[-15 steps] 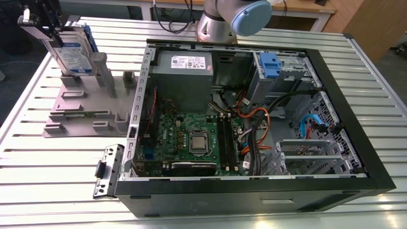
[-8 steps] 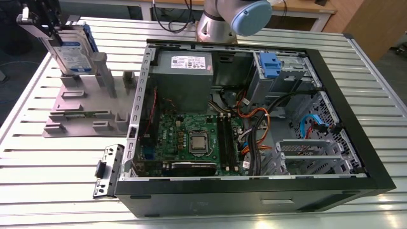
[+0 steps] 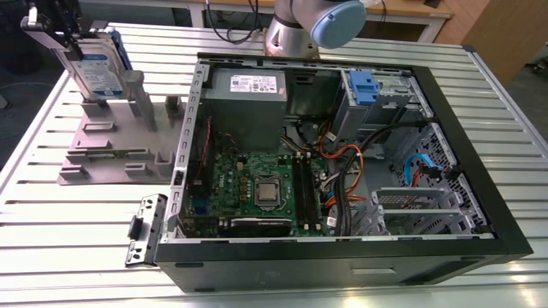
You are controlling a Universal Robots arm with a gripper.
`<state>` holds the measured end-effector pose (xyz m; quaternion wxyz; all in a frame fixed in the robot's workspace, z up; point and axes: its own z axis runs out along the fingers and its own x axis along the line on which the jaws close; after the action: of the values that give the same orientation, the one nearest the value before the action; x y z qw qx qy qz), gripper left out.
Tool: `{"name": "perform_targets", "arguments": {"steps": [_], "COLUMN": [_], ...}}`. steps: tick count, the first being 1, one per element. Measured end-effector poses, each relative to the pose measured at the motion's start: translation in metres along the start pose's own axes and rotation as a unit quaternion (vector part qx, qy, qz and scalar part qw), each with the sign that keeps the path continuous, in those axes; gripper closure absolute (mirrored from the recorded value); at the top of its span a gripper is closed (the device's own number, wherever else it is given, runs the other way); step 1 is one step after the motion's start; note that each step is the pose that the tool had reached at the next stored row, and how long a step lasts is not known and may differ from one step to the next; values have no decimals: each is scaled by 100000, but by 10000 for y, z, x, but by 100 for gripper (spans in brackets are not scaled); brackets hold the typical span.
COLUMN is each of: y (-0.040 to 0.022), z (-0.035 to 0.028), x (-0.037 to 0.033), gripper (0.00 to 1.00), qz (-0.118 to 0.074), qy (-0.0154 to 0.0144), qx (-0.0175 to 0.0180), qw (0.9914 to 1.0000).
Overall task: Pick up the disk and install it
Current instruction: 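Pick up the disk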
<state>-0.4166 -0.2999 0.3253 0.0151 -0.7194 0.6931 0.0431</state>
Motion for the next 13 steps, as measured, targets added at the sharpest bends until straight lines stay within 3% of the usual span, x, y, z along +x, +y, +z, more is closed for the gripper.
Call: {"name": "perform_targets", "arguments": {"steps": [13], "y": [2], "z": [-59], "x": [-5], "gripper": [64], "qz": [1], "qy": [-1], "qx": [3], "qw": [100000]}}
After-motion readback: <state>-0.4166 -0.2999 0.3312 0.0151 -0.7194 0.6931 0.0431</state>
